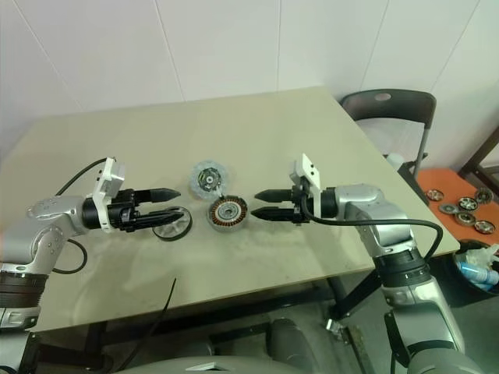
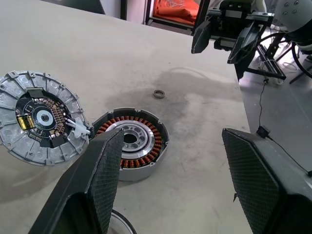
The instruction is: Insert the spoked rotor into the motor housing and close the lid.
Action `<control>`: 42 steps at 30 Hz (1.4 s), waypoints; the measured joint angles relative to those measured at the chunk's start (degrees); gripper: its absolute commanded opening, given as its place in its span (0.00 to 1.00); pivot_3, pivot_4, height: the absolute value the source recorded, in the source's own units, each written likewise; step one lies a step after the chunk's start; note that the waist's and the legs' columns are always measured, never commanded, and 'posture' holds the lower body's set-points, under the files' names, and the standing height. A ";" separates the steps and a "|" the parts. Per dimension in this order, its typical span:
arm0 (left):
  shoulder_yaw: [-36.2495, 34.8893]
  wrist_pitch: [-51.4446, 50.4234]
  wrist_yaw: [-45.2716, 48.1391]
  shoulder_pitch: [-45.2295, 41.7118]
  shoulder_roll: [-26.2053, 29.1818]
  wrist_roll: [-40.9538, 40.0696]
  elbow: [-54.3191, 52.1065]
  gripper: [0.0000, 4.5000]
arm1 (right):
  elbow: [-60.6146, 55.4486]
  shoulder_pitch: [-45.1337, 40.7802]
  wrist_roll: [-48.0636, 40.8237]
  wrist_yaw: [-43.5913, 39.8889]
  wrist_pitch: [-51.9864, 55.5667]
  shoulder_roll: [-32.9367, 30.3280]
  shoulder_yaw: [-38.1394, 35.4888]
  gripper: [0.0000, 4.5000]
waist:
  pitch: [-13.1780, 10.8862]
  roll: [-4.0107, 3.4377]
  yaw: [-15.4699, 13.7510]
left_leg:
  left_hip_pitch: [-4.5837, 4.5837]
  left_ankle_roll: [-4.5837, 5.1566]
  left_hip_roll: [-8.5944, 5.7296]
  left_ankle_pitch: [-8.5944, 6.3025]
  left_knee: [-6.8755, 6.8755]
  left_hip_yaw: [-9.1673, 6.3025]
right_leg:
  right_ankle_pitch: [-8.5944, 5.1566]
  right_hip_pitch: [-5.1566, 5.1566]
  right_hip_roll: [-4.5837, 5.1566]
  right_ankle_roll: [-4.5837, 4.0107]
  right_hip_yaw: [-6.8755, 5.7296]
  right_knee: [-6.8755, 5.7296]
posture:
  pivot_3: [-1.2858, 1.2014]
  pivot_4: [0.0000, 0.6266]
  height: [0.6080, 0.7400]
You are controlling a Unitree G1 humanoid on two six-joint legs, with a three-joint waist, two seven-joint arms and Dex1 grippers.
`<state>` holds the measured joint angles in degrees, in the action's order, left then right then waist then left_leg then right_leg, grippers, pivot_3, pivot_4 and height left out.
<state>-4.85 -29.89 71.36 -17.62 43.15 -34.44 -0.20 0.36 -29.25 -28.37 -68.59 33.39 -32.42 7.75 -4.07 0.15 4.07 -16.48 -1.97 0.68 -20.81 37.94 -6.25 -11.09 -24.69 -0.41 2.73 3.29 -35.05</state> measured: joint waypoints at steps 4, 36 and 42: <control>-0.54 -0.06 -0.04 -0.06 0.68 -0.04 -0.03 0.76 | 0.46 -0.49 0.00 0.00 -0.11 0.63 0.00 0.50 | 0.00 0.00 0.01 | 0.00 0.00 0.00 0.00 0.00 0.00 | 0.00 0.00 0.00 0.00 0.00 0.00 | 0.52 0.00 1.00; -3.32 -2.20 -5.01 7.75 0.51 -2.82 -7.30 0.76 | 2.41 -2.20 0.66 -2.02 0.04 1.85 0.84 0.50 | 0.00 0.00 0.01 | 0.00 0.00 0.00 0.00 0.00 0.00 | 0.00 0.00 0.00 0.00 0.00 -0.01 | 0.52 0.00 1.00; -3.03 -1.90 -4.97 7.38 0.06 -2.50 -7.02 0.76 | 2.39 -2.21 0.67 -2.04 0.09 1.54 0.84 0.50 | 0.00 0.00 -0.01 | 0.00 0.00 0.00 0.00 0.00 -0.01 | 0.00 0.00 0.00 0.00 0.00 -0.01 | 0.52 0.00 1.00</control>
<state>-7.88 -31.79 66.39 -10.24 43.22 -36.95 -7.22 2.74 -31.46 -27.70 -70.64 33.48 -30.88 8.59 -4.07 0.15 4.06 -16.48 -1.98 0.68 -20.81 37.94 -6.25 -11.09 -24.70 -0.41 2.73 3.29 -35.06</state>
